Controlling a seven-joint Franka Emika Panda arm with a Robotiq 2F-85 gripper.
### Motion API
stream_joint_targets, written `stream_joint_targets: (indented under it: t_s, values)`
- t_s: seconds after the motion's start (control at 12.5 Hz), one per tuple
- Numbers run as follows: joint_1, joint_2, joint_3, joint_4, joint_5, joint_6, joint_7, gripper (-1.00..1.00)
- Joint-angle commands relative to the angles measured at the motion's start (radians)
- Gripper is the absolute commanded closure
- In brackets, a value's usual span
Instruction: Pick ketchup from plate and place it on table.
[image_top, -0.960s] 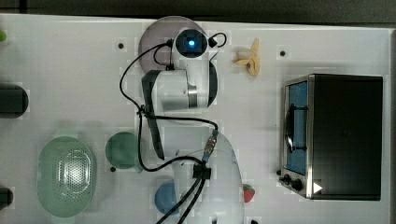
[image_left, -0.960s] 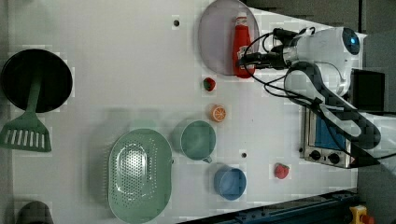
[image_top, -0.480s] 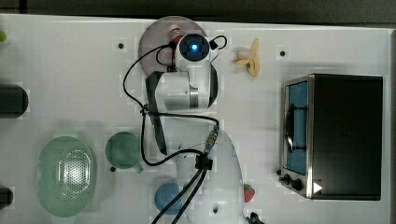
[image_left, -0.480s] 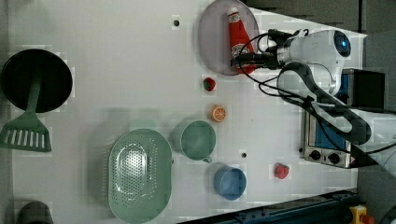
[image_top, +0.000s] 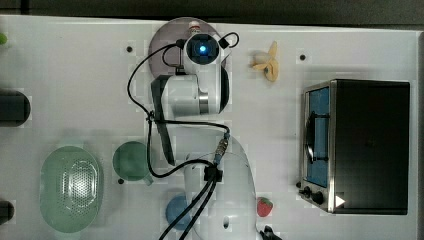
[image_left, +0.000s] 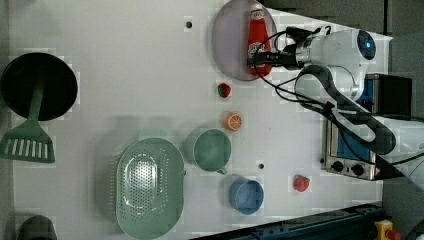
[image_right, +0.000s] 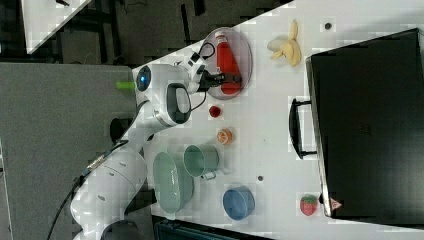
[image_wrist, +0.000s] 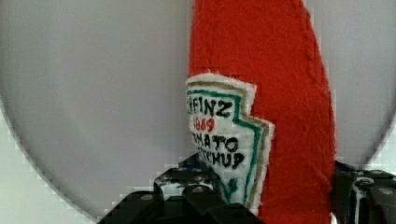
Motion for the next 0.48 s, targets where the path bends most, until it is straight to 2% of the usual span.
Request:
stream_joint_targets:
  t_s: [0.08,0.32,0.48]
  values:
    - [-0.009,-0.014,0.009,0.031,0.004,0.005,-0.032,-0.27]
    - [-0.014,-0.073,0.009,0.063,0.020,-0.048,-0.017,-0.27]
    - [-0.022,-0.130,0.009,0.099,0.031,-0.163,-0.007,-0.26]
